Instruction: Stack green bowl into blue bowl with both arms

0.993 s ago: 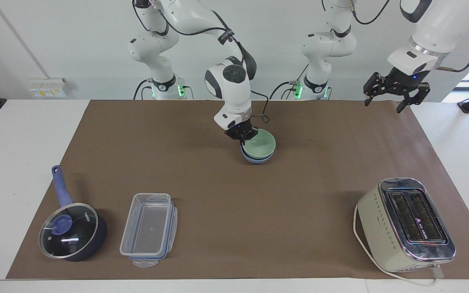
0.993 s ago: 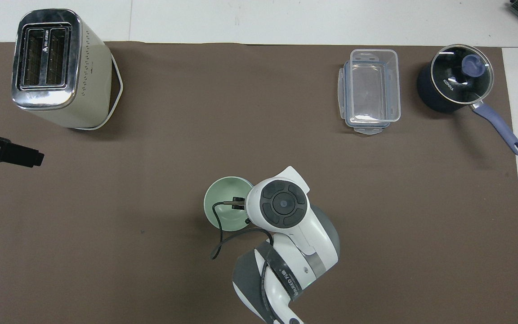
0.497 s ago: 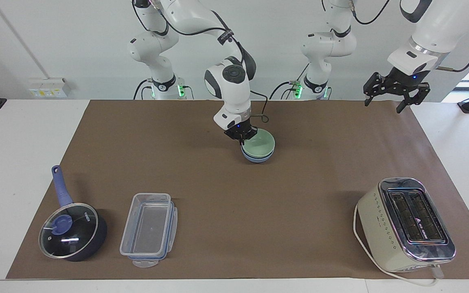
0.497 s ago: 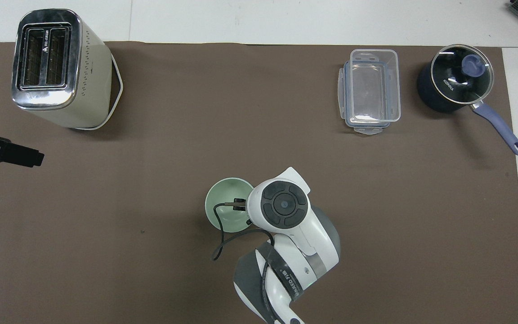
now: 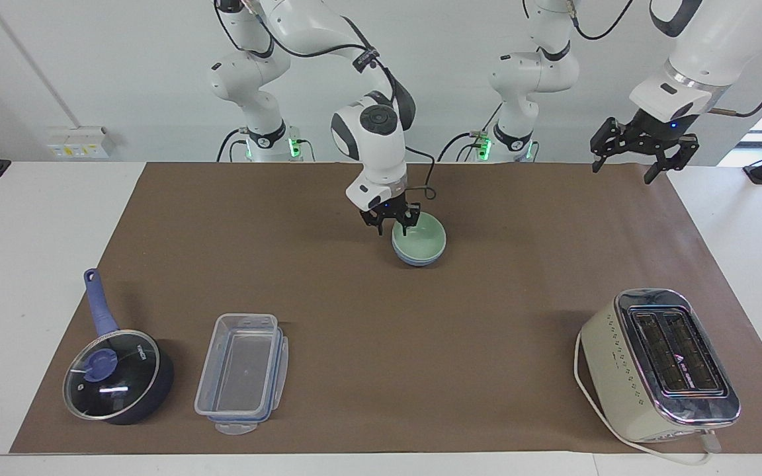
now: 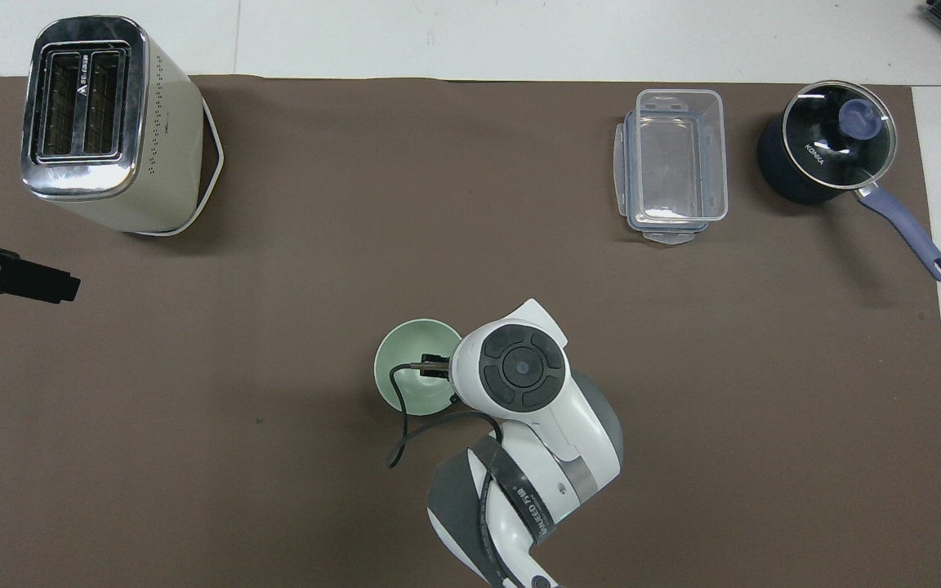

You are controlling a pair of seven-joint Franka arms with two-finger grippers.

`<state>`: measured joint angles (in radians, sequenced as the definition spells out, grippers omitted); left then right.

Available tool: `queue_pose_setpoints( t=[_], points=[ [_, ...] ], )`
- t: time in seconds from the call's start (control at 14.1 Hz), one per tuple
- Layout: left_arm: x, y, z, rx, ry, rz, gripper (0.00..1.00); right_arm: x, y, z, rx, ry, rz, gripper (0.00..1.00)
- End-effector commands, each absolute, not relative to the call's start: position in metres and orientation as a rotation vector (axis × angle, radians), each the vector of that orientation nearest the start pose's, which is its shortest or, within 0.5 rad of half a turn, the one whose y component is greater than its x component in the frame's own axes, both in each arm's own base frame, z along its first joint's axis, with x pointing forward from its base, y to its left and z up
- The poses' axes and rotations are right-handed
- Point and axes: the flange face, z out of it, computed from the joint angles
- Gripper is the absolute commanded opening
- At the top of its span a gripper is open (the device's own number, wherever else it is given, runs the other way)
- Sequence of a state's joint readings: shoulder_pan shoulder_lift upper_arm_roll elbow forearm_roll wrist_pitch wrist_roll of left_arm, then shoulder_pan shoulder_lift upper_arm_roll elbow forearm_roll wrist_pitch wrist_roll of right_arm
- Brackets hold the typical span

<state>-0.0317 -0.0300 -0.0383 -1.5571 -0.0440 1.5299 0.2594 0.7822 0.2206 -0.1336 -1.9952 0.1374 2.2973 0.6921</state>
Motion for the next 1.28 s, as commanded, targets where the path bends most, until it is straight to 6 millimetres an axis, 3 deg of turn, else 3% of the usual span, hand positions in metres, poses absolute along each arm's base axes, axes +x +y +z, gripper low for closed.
queue_pose_setpoints(
  t=[0.0, 0.21, 0.57, 0.92, 1.21],
  points=[
    [0.538, -0.040, 0.649, -3.129, 0.518, -0.017, 1.00, 0.497, 0.333, 0.394, -2.994, 0.205, -0.107, 1.00],
    [0.538, -0.040, 0.649, -3.129, 0.518, -0.014, 1.00, 0.526, 0.280, 0.433, -3.012, 0.210, -0.243, 1.00],
    [0.537, -0.040, 0.649, -3.129, 0.519, -0.005, 1.00, 0.556, 0.200, 0.500, -3.111, 0.128, -0.271, 1.00],
    [0.536, -0.041, 0.648, -3.129, 0.526, 0.005, 1.00, 0.543, 0.098, 0.556, -3.125, 0.146, -0.182, 1.00],
    [0.536, -0.045, 0.649, -3.127, 0.536, 0.003, 1.00, 0.529, 0.038, 0.563, -3.138, 0.157, -0.038, 1.00]
  ],
)
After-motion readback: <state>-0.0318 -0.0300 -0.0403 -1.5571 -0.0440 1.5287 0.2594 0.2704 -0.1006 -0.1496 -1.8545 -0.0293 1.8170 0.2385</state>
